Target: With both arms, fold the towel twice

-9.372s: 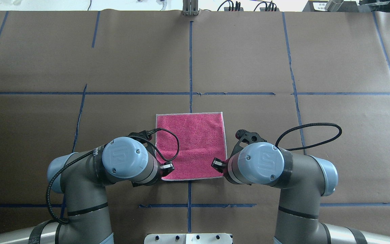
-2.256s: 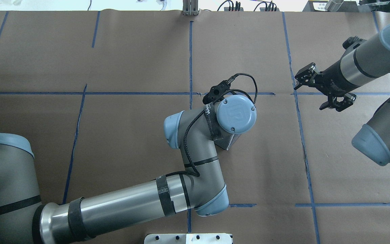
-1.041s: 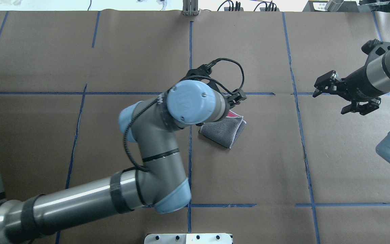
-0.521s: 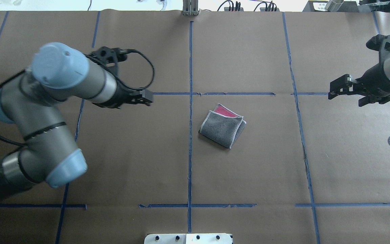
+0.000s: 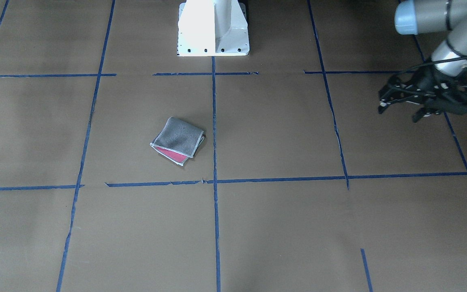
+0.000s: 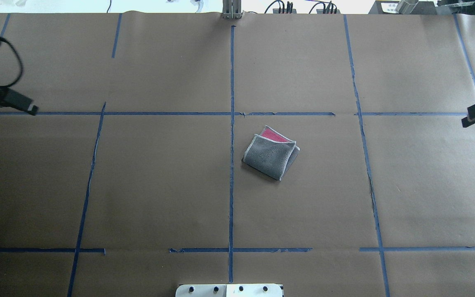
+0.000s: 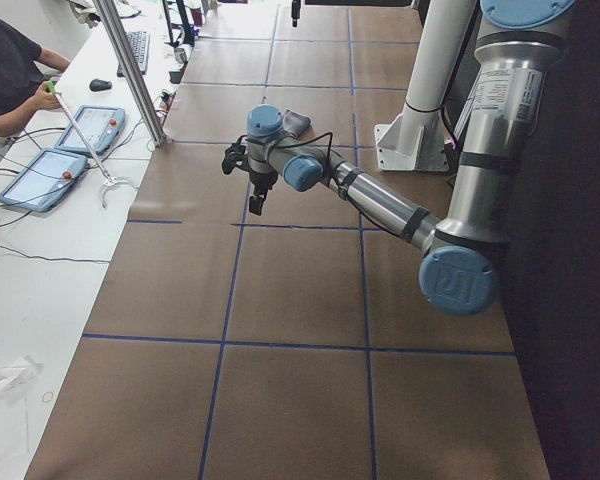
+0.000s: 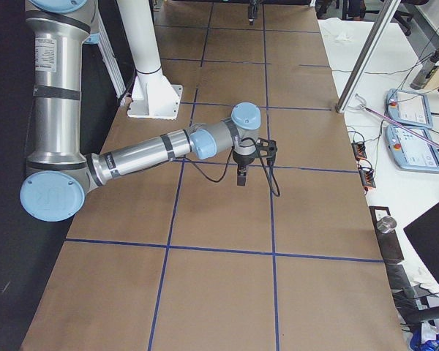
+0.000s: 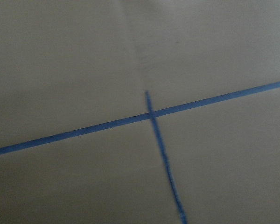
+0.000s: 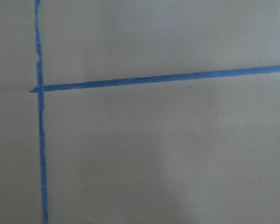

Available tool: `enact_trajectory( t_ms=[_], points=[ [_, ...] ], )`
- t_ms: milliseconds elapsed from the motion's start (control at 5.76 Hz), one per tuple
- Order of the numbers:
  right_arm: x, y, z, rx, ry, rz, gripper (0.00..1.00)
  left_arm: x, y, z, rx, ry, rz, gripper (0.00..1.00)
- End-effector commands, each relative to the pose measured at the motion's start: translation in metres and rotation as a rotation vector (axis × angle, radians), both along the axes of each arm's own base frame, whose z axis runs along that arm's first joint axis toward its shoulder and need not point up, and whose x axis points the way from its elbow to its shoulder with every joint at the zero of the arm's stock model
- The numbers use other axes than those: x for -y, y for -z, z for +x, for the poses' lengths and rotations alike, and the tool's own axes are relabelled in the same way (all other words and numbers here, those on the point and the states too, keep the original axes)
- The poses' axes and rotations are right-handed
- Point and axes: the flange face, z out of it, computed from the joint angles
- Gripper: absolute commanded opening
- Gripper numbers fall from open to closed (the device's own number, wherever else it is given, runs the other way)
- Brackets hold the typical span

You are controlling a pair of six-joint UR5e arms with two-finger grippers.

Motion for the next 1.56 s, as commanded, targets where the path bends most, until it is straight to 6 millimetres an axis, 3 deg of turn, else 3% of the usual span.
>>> enact_trajectory(
  t_ms=[0, 174, 347, 521, 694, 868, 1041, 1388],
  points=[
    [-0.038, -0.059, 0.055, -0.030, 0.065, 0.028, 1.00, -0.027, -0.103, -0.125, 0.076, -0.073, 0.089, 1.00],
    [-0.045, -0.070, 0.076, -0.046, 0.097, 0.026, 1.00, -0.031, -0.132, -0.152, 0.101, -0.090, 0.027, 1.00],
    [-0.049, -0.078, 0.093, -0.054, 0.137, 0.030, 1.00, -0.038, -0.148, -0.175, 0.108, -0.090, -0.049, 1.00],
    [-0.050, -0.080, 0.094, -0.062, 0.145, 0.024, 1.00, -0.056, -0.160, -0.187, 0.102, -0.070, -0.140, 1.00],
    [-0.047, -0.095, 0.093, -0.065, 0.147, 0.001, 1.00, -0.074, -0.177, -0.189, 0.101, -0.067, -0.211, 1.00],
    [-0.047, -0.106, 0.093, -0.066, 0.150, -0.017, 1.00, -0.072, -0.175, -0.187, 0.087, -0.061, -0.219, 1.00],
    [-0.047, -0.104, 0.094, -0.059, 0.155, -0.008, 1.00, -0.067, -0.183, -0.186, 0.086, -0.061, -0.236, 1.00],
    [-0.044, -0.104, 0.093, -0.061, 0.156, -0.005, 1.00, -0.053, -0.174, -0.184, 0.081, 0.024, -0.297, 1.00]
  ],
)
